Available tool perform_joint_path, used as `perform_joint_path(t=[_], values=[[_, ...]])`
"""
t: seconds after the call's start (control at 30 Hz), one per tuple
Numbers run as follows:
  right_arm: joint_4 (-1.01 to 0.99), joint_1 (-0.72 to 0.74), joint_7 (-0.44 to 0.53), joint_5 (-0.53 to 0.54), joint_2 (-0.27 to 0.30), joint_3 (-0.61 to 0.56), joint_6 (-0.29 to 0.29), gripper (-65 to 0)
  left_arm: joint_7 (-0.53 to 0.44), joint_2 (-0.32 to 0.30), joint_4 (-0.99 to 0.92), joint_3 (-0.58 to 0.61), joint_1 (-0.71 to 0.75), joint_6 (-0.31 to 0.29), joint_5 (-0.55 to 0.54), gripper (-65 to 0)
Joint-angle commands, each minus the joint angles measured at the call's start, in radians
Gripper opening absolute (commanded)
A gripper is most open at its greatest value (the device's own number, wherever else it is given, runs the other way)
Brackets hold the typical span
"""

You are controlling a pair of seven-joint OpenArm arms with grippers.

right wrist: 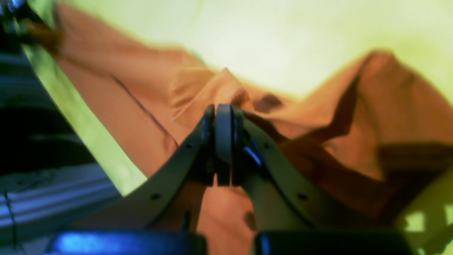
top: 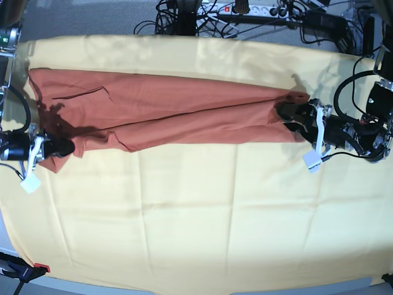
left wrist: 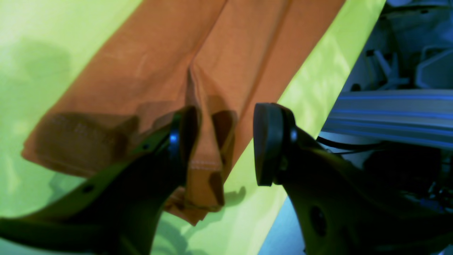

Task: Fold the T-shirt properly
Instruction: 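Lay the folded hem down along the shoulder edge, then open both grippers and move them to the folded strip's ends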

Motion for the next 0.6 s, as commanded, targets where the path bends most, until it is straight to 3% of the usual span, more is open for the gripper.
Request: perform_joint_path(t=[0.0, 0.3, 0.57], values=[[0.038, 0.008, 0.017, 0.035, 0.032, 0.008, 0.001, -65.0, -0.011, -0.02, 0.01, -0.011, -0.022, -0.007, -0.023, -36.9], [0.089, -0.13, 0.017, 0.035, 0.086, 0.008, 0.001, -65.0, -0.01, -0.026, 0.01, -0.011, -0.022, -0.007, -0.023, -36.9], [0.089, -0.149, 0.017, 0.035, 0.137, 0.008, 0.001, -65.0, -0.01, -0.026, 0.01, -0.011, -0.022, -0.007, -0.023, -36.9]])
